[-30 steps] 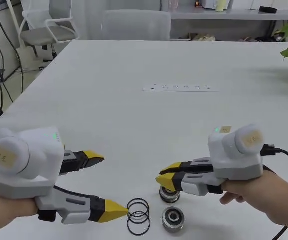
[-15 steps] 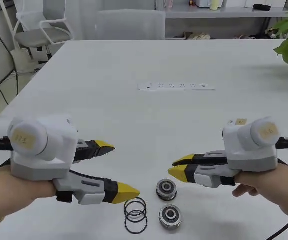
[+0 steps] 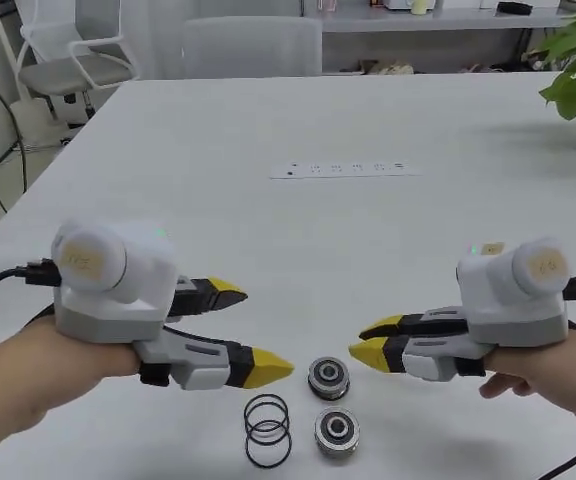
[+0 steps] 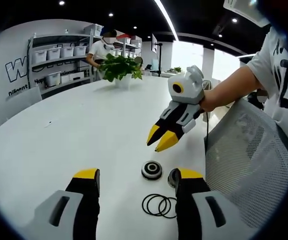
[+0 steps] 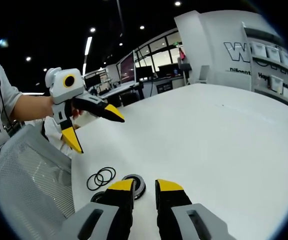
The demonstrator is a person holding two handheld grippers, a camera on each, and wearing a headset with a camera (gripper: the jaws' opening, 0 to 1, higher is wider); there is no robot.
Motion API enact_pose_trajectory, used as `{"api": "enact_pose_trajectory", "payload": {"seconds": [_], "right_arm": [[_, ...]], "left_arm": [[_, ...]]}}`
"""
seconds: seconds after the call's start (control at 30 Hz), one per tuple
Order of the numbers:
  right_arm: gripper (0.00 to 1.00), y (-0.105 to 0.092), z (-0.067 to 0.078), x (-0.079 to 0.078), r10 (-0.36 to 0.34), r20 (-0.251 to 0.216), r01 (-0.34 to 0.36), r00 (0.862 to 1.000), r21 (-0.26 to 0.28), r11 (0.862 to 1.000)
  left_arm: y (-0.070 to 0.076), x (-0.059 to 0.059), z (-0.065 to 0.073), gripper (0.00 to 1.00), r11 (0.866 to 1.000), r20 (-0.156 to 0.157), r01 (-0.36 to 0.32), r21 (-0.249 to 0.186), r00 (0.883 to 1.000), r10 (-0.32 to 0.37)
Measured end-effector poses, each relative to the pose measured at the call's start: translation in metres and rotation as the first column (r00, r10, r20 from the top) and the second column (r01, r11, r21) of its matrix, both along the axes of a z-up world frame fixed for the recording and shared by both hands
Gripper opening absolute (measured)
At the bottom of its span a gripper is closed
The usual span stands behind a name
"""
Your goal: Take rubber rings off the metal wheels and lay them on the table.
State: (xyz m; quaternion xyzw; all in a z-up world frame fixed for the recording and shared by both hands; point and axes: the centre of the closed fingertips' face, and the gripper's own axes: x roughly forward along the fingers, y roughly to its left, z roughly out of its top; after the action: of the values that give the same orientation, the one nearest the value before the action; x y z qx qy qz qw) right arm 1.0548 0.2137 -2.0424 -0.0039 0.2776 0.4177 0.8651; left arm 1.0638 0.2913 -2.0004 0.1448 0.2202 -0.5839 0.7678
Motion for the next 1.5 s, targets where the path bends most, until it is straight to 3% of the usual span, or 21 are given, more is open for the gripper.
{"api": "enact_pose_trajectory", "payload": {"seconds": [0.63,1.13,1.5], "right_arm": [[0.17,0.01,-0.033,-0.019,0.095,-0.055,-0.098,0.994,-0.053,0.994],[0.15,0.017,-0.038,-0.021,0.128,-0.044,-0.131,0.991,-0.076,0.988],[0.14,0.018,-0.038,-0.019,0.125,-0.028,-0.127,0.992,-0.074,0.989]], "left_arm": [[-0.029,-0.008,-0.026,0.48,0.996,-0.049,0.082,0.037,0.996,-0.08],[-0.047,-0.022,-0.047,0.37,0.987,-0.078,0.145,0.071,0.987,-0.139],[-0.056,-0.025,-0.058,0.27,0.983,-0.093,0.16,0.095,0.984,-0.151]]}}
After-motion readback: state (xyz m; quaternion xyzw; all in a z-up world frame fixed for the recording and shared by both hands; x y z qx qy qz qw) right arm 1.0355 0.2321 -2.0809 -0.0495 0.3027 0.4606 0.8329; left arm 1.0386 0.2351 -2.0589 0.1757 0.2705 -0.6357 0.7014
